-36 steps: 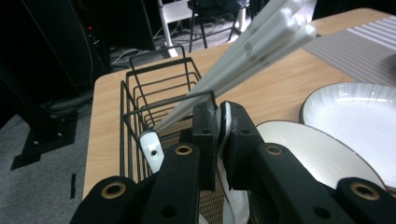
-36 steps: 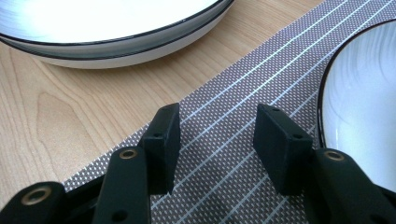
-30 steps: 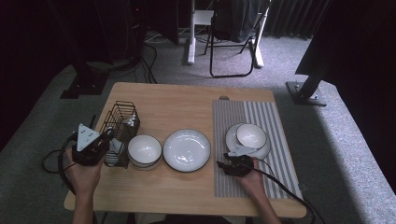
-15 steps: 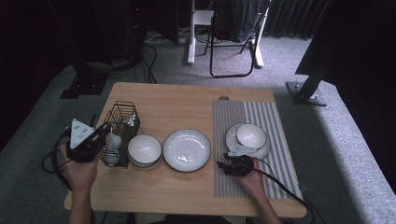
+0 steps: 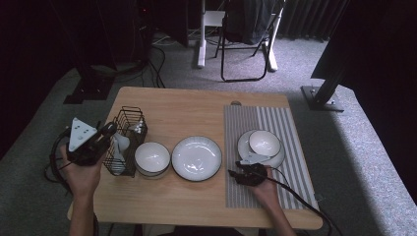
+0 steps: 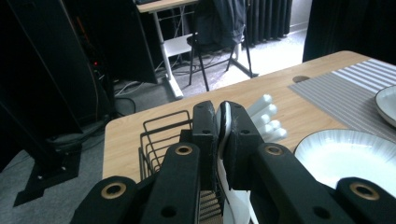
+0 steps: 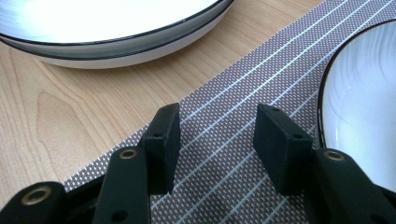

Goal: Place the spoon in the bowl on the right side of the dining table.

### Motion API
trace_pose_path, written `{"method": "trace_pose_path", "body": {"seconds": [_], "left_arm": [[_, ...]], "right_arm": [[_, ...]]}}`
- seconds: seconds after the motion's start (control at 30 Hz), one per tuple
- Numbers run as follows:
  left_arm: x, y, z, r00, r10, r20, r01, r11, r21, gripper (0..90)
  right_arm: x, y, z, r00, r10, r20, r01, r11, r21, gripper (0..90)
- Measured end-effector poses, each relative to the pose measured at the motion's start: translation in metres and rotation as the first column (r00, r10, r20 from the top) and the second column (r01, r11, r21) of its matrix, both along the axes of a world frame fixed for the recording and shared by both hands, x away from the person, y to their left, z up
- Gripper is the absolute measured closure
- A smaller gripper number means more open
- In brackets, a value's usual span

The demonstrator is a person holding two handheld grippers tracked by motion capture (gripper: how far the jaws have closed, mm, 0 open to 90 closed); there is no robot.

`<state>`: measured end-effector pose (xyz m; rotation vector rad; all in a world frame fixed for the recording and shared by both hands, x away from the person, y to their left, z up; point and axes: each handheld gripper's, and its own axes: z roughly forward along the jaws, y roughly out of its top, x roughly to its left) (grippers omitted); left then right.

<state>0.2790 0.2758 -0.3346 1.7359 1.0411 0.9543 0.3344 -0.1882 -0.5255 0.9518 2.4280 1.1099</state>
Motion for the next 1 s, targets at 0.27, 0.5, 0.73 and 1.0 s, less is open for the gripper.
{"method": "trace_pose_path", "body": {"seconds": [0.27, 0.5, 0.73, 1.0], "left_arm": [[0.002, -0.005, 0.000, 0.9998, -0.021, -0.002, 0.021, 0.9998, -0.007, 84.9], [0.002, -0.008, 0.004, 0.9994, -0.034, 0.006, 0.034, 0.9994, -0.009, 85.0], [0.004, -0.014, 0.003, 0.9980, -0.063, -0.001, 0.063, 0.9979, -0.016, 85.0], [0.006, -0.021, 0.002, 0.9947, -0.103, -0.006, 0.103, 0.9944, -0.025, 84.9]], "right_arm": [[0.000, 0.000, 0.000, 1.0000, 0.000, 0.000, 0.000, 1.000, 0.000, 50.6], [0.000, 0.000, 0.000, 1.0000, -0.001, 0.000, 0.001, 1.000, 0.001, 50.6], [0.000, 0.000, 0.000, 1.0000, 0.000, 0.000, 0.000, 1.000, 0.001, 50.6], [0.000, 0.000, 0.000, 1.0000, 0.000, 0.001, 0.000, 1.000, 0.000, 50.6]]}}
